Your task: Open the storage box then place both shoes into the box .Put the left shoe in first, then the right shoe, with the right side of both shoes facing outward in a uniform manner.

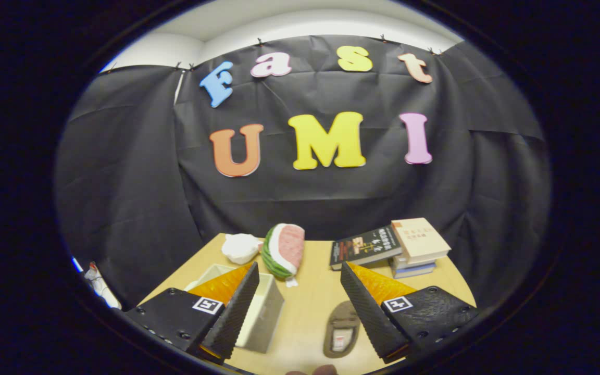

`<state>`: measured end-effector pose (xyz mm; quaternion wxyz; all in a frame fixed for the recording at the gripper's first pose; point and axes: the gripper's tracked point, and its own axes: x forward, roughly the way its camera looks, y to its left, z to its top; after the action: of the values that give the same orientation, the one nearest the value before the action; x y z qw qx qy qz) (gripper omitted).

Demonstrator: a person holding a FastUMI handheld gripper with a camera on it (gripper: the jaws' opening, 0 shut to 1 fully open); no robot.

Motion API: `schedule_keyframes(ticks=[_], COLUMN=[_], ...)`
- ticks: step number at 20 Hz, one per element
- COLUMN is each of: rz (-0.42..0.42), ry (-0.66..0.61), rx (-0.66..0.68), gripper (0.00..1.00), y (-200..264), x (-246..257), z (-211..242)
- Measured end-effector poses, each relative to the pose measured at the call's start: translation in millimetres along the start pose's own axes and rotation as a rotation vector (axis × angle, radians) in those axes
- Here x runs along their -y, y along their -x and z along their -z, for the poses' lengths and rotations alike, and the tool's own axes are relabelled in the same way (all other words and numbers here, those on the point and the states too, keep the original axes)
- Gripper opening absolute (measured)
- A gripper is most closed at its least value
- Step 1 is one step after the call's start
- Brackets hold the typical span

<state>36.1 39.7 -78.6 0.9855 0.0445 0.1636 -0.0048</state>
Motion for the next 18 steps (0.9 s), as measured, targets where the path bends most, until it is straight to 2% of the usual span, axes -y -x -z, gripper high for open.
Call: schedule_keyframes(ticks=[4, 7, 12, 13, 16, 18], rz=[0.118, 0.165, 0.151, 0.144, 0.137, 0.132], ry=[0.005, 0.023, 0.001, -0.007, -0.012, -0.018], rx=[-0.059, -0.135, -0.321, -0.355, -0.433, -0.475], gripper=[0.96, 0.96, 0.96, 0.93, 0.76, 0.76], y=[1.4, -4.8, -38.5, -47.1, -69.4, -85.6], x=[73.9, 102.7, 104.9, 104.1, 104.4, 106.1], z=[44.7, 90.9, 176.6, 192.0, 221.9, 236.3])
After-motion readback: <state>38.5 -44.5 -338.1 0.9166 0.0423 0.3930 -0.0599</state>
